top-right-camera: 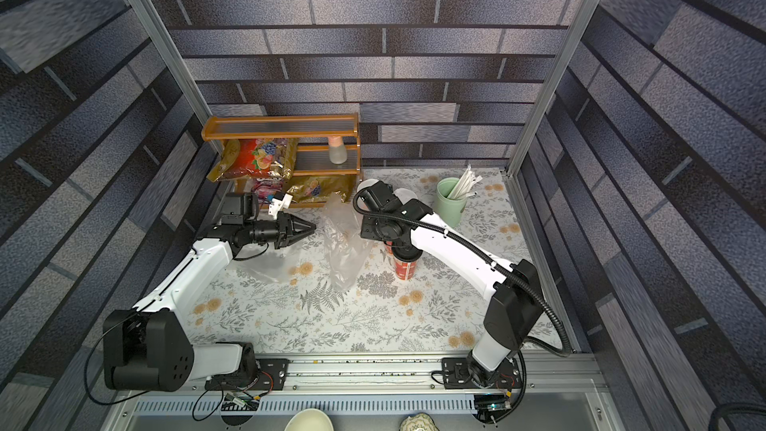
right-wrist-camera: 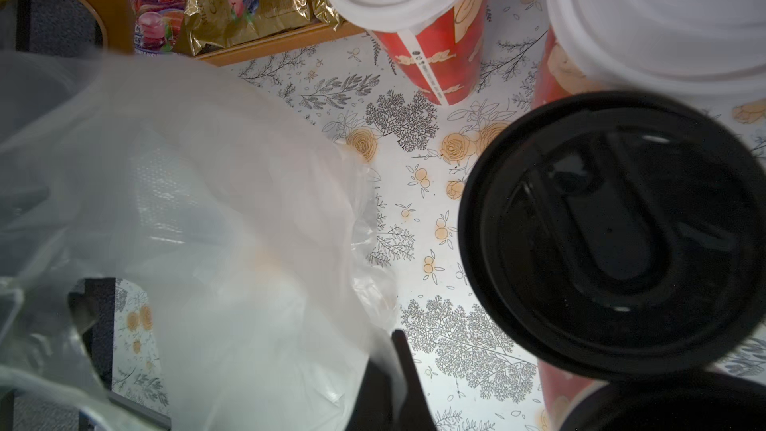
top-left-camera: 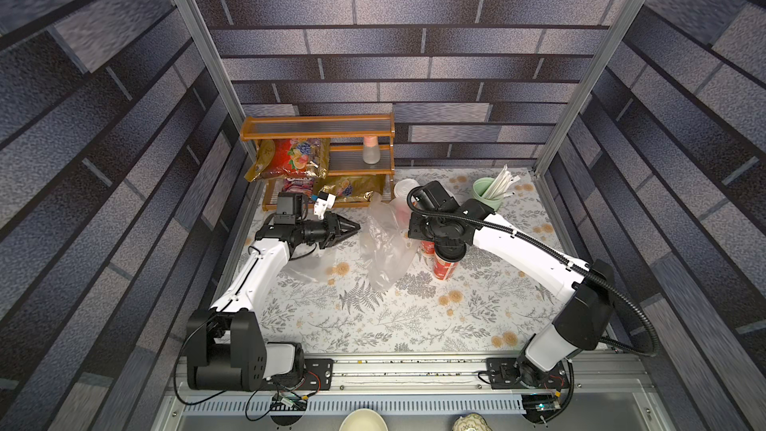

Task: Pack milk tea into plastic carrier bags
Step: Adjust the plastic carrier bag at the center of the board.

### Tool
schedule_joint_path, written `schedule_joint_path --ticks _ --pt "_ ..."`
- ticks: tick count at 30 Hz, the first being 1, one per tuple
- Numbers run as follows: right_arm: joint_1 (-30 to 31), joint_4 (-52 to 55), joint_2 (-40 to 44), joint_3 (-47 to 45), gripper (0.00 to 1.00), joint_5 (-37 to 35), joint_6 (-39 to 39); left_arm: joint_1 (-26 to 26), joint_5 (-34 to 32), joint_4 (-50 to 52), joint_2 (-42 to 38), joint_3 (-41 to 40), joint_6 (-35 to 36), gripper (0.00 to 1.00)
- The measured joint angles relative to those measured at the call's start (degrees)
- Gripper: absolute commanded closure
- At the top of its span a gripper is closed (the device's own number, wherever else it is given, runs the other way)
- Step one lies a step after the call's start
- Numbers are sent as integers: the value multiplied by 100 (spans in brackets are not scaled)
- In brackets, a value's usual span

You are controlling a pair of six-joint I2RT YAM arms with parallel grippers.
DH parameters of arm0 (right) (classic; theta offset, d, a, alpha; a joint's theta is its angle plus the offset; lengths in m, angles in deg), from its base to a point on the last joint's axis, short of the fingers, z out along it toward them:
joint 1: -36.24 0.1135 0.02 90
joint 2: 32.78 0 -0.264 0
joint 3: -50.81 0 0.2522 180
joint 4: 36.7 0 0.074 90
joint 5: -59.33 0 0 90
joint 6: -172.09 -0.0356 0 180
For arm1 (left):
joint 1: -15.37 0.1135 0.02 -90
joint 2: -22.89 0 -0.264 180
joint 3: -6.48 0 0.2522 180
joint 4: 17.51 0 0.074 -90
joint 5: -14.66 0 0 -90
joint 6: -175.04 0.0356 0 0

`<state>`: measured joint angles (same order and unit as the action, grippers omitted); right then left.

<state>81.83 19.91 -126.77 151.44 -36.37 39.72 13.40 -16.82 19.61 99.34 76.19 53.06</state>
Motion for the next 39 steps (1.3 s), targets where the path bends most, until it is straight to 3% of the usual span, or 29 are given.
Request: schedule_joint_path --ticks 2,5,11,13,18,27,39 --pt "31 -72 -9 -33 100 177 -66 -57 -365 393 63 140 122 48" --pt "79 -205 -17 -48 100 420 -179 -227 -1051 1069 68 619 284 39" --pt "175 -605 -17 -48 100 837 -439 -1272 -2916 2505 376 2446 612 28" --pt "203 -730 -17 -48 100 909 -540 -1556 -3464 2900 498 2896 612 21" --pt "271 -1021 -15 -72 100 1010 -815 -1751 -4682 3661 562 3403 498 11" --pt "444 -1687 37 -369 100 1038 -1322 -2935 -6247 4795 1576 5036 186 7" --pt "457 -2354 468 -638 100 1163 -1611 -3018 -6754 5278 2138 5082 -155 8"
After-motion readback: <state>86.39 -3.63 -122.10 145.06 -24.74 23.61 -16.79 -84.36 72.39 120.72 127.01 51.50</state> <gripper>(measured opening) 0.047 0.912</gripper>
